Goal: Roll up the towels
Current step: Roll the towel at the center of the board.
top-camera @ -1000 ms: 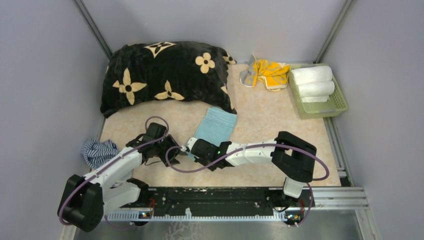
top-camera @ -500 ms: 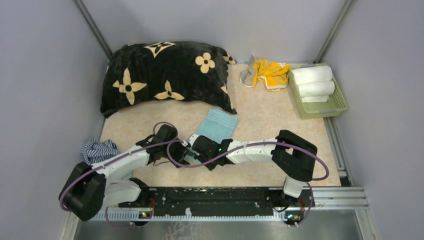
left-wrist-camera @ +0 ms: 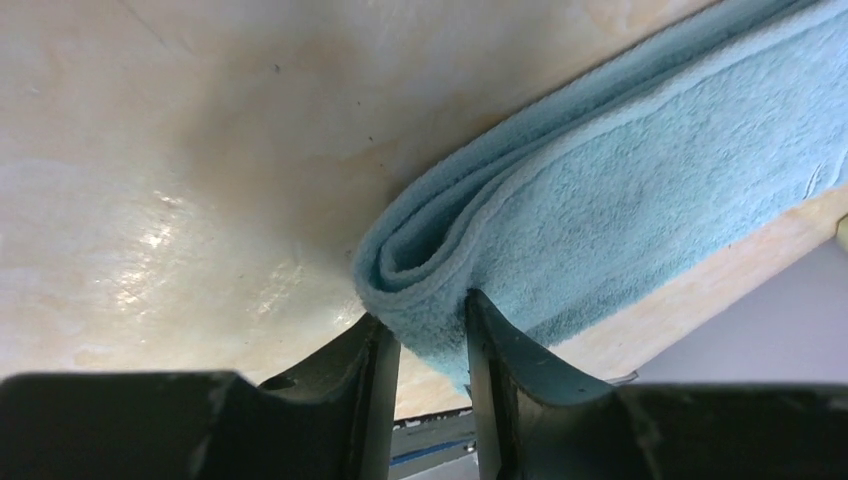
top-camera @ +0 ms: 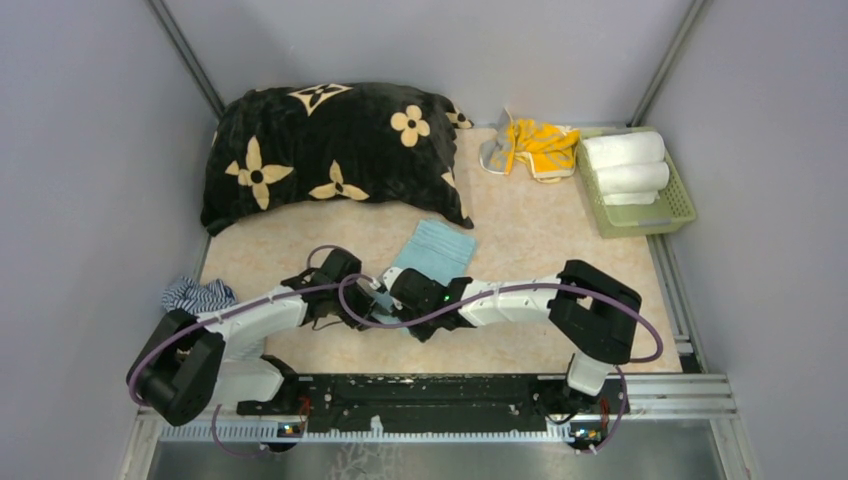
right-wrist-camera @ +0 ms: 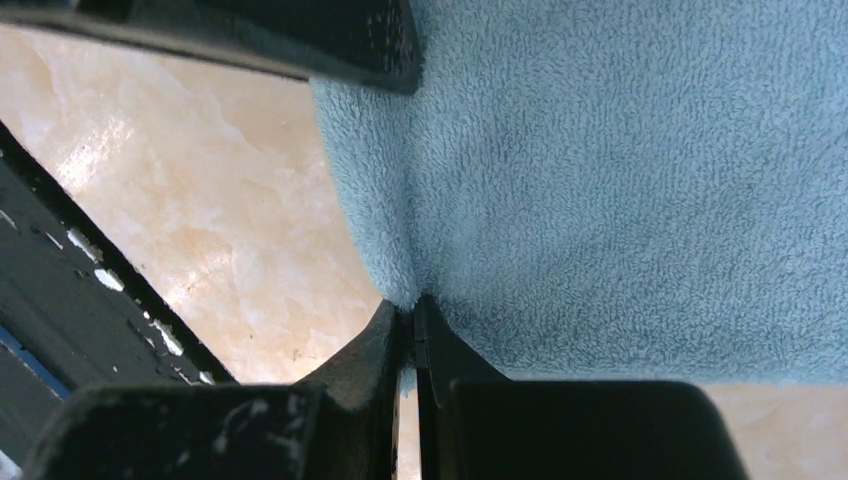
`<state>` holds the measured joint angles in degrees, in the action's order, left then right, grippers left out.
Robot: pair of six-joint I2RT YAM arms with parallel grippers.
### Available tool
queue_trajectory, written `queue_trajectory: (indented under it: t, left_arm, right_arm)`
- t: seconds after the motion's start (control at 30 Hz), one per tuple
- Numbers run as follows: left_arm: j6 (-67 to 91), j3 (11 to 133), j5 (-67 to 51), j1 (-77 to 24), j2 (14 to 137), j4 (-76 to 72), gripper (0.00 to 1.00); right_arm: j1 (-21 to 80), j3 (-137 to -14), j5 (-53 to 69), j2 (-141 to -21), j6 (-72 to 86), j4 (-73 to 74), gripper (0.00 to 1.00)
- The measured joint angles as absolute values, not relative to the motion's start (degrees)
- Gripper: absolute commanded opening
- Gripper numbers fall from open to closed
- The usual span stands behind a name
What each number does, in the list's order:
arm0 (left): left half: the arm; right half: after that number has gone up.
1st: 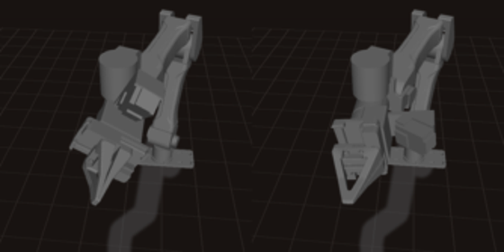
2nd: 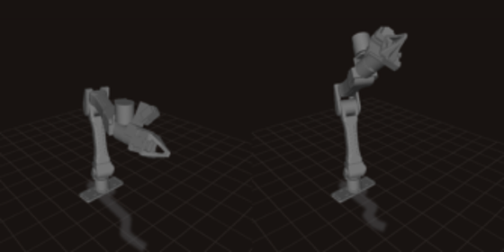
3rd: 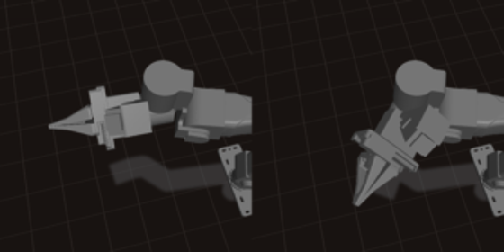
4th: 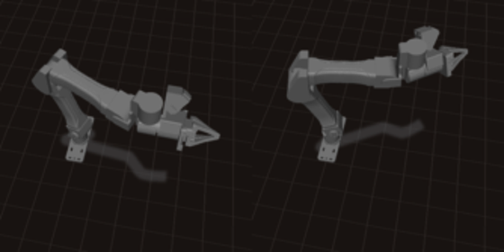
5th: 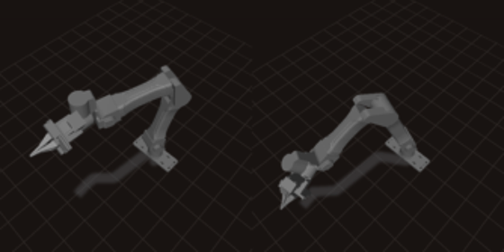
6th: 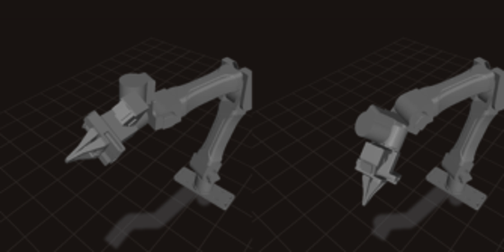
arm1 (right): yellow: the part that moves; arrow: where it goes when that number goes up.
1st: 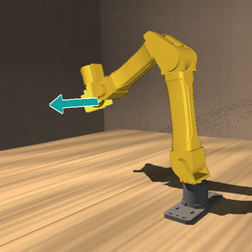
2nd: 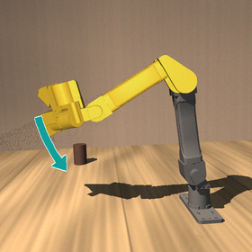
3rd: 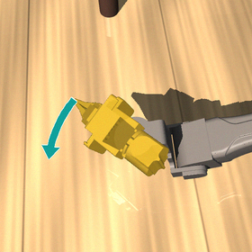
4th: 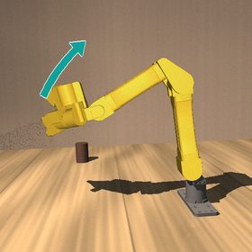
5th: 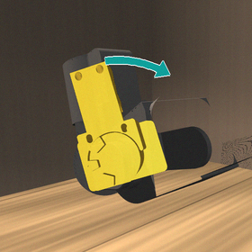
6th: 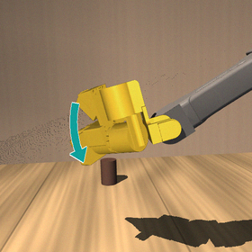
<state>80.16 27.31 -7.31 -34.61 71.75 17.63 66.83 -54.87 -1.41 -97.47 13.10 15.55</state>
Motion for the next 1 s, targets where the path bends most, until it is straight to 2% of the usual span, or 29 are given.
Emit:
queue_trajectory:
  t: [0.2, 0.4, 0.57, 0.77, 1.0]
  left_arm:
    - [80.25, 27.55, -3.16, -34.11, 70.63, 19.14, 0.35]
    - [79.68, 28.45, -0.71, -33.93, 70.67, 21.04, 0.27]
    - [78.61, 29.56, 0.86, -33.89, 71.11, 22.96, 0.26]
    - [75.96, 31.09, 3.29, -33.61, 71.18, 25.23, 0.28]
    - [71.96, 34.52, 5.76, -33.15, 73.21, 26.94, 0.39]
  right_arm:
    - [65.87, -52.25, 0.75, -94.61, 13.3, 15.44, 0.0]
    - [64.55, -52.01, 3.36, -94.43, 13.34, 15.4, 0.0]
    - [61.91, -52.01, 8.82, -94.43, 13.76, 14.76, 0.0]
    - [56.27, -52.01, 18.48, -94.43, 14.85, 13.5, 0.0]
    - [50.39, -52.14, 29.1, -96.27, 16.16, 13.17, 0.0]
